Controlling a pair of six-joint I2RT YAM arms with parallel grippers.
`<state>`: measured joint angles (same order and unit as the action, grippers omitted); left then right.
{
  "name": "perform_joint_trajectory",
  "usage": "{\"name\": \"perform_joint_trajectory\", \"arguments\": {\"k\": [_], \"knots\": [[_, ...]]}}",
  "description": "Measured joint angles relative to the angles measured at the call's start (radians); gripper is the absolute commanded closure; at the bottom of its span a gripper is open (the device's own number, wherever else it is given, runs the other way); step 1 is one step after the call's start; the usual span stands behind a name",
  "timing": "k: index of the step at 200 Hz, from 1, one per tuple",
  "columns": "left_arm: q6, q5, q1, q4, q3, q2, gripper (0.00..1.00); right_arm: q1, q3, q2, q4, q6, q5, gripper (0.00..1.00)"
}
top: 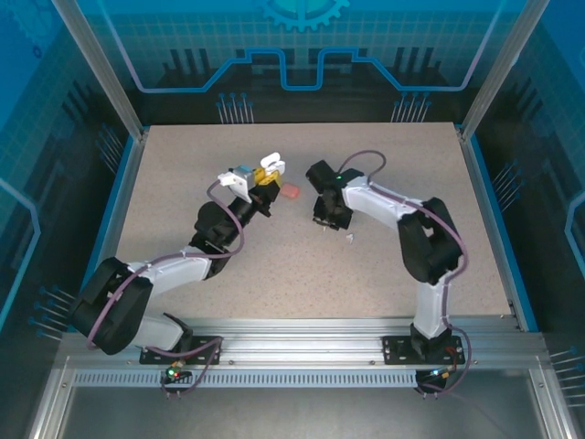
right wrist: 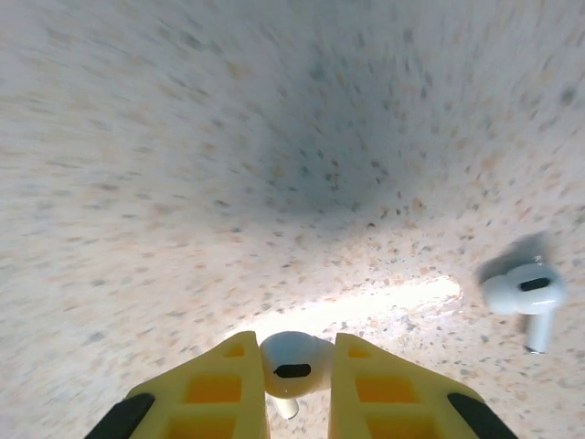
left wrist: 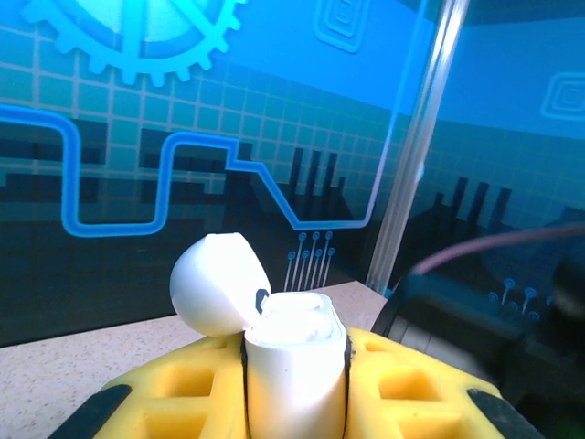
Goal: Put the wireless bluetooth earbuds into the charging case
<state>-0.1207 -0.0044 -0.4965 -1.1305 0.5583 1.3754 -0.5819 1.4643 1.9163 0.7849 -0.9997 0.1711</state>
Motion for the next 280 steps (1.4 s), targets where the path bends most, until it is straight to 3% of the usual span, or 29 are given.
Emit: {"name": "perform_joint_trajectory", "arguments": {"k": [61, 113, 202, 280], "knots": [[0.061, 0.126, 0.0, 0.021, 0.017, -0.027, 1.0, -0.001, -0.042, -0.361, -0.196, 0.22, 0.085, 0.87], [0.116, 0.197, -0.003, 0.031, 0.087, -0.01, 1.0, -0.001, -0.045, -0.547, -0.384, 0.38, 0.068, 0.87], [0.384, 0.117, -0.121, 0.06, 0.253, 0.092, 1.0, -0.031, -0.139, -0.629, -0.732, 0.496, -0.074, 0.86], [0.42, 0.052, -0.122, 0.04, 0.295, 0.137, 1.0, -0.066, -0.224, -0.662, -0.84, 0.499, -0.086, 0.86]]}}
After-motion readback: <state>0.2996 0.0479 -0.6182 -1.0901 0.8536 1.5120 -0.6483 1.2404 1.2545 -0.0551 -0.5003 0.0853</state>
